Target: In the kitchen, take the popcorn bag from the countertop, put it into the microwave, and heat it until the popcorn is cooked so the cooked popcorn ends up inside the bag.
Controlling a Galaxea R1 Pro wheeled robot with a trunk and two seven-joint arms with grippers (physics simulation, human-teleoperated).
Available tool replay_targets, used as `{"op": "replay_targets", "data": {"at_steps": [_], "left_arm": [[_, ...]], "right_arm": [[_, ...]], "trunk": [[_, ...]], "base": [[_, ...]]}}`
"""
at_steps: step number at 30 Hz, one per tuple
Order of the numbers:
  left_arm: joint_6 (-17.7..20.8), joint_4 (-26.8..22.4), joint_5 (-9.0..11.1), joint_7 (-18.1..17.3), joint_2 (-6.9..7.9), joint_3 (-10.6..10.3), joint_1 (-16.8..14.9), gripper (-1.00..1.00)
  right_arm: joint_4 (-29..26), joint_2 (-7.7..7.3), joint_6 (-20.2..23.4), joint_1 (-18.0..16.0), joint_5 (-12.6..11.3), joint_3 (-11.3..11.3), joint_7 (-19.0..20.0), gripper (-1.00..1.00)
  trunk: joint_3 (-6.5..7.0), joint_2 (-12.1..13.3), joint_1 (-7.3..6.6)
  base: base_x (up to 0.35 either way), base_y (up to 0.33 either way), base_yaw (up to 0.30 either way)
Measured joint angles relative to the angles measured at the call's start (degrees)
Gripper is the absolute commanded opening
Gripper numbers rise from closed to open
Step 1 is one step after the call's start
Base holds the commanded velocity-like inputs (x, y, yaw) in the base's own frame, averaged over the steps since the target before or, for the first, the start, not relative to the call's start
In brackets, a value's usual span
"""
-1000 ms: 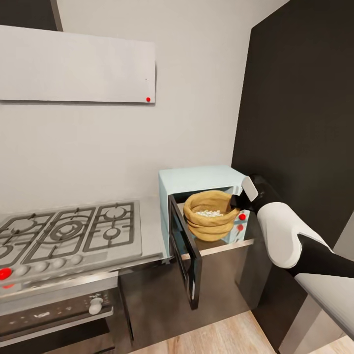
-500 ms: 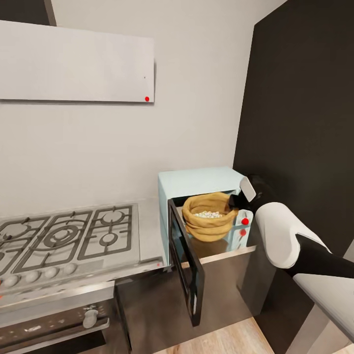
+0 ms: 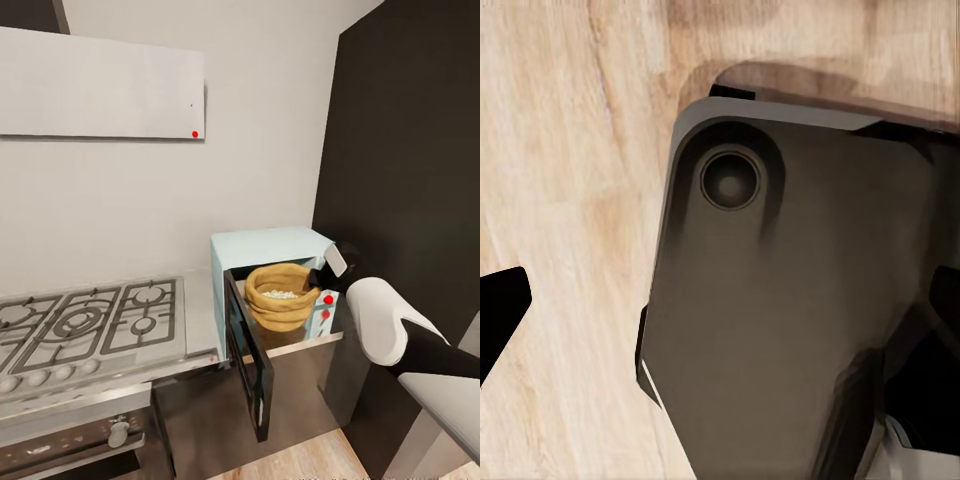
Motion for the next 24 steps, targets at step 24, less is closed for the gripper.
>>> {"op": "replay_targets", "data": {"at_steps": [24], "left_arm": [[0.1,0.0,-0.4,-0.1,-0.07,-0.1,0.0,1.00]], "right_arm": [[-0.1,0.00,-0.1,0.0,0.0,0.1,0.1,-1.00]], "trunk": [[0.00,0.0,0.00]], "base": [[0.000,0.101,-0.279]]}}
